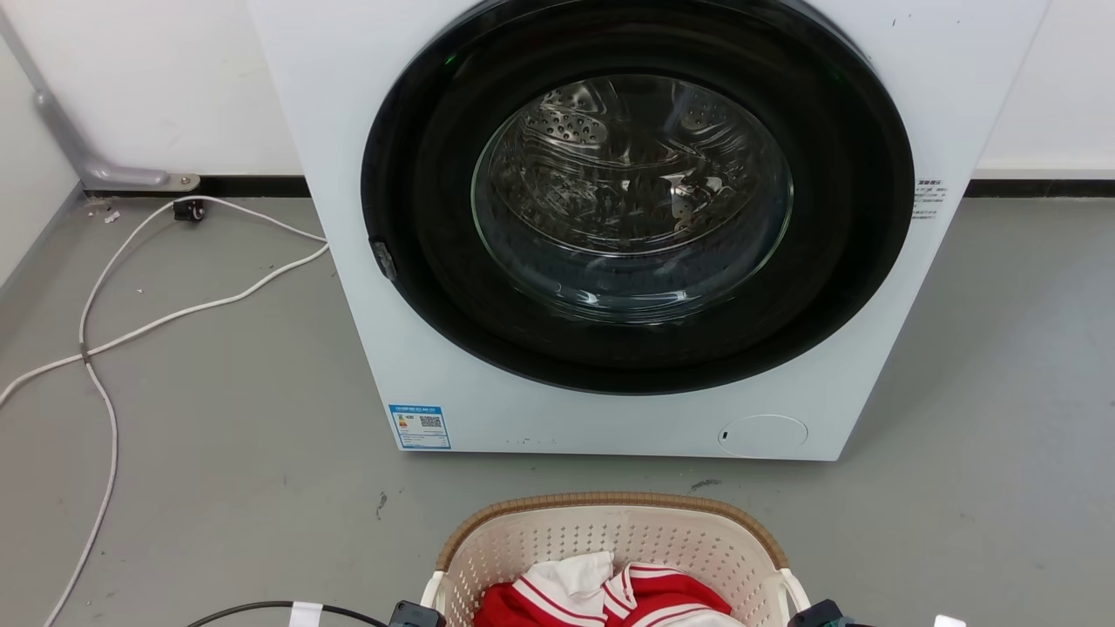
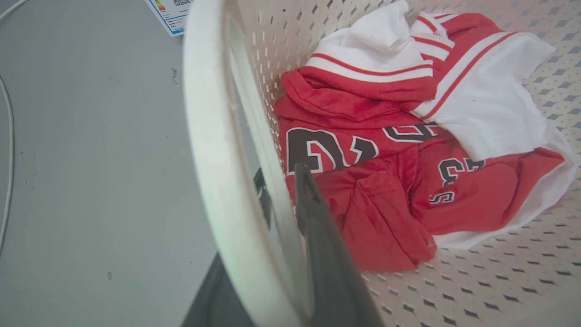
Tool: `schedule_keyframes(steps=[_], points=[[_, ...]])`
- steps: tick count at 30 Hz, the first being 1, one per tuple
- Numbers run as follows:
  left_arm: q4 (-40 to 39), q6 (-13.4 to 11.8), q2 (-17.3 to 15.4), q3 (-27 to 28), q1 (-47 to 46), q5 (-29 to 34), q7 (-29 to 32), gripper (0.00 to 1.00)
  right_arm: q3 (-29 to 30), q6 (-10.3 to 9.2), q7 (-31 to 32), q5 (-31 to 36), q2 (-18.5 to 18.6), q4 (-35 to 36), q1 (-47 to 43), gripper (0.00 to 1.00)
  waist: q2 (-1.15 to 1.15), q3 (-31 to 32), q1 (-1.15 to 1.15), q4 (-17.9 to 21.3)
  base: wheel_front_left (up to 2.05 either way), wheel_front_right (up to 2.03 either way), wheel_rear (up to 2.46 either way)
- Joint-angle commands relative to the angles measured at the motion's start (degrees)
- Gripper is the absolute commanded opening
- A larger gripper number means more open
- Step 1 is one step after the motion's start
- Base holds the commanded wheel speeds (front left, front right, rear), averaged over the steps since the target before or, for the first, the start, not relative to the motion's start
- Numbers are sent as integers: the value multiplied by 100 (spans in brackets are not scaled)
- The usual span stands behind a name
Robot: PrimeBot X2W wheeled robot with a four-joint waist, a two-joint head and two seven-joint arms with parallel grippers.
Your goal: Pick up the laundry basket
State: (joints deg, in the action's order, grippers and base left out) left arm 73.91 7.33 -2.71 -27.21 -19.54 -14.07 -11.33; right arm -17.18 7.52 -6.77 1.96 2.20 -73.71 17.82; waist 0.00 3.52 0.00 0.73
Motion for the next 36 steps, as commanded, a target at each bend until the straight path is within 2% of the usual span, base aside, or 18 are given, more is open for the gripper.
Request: schedule_keyframes(steps=[1, 36], points=[[-12, 16, -150, -24, -40, 12, -49, 0, -42, -6, 12, 27, 170, -22, -17, 0, 0, 1, 0, 1, 0, 0, 0], [-11, -7, -205, -243, -4, -241, -56, 0, -109, -6, 1, 9, 153, -22, -25, 0, 0, -18, 0, 33, 0, 0, 0]])
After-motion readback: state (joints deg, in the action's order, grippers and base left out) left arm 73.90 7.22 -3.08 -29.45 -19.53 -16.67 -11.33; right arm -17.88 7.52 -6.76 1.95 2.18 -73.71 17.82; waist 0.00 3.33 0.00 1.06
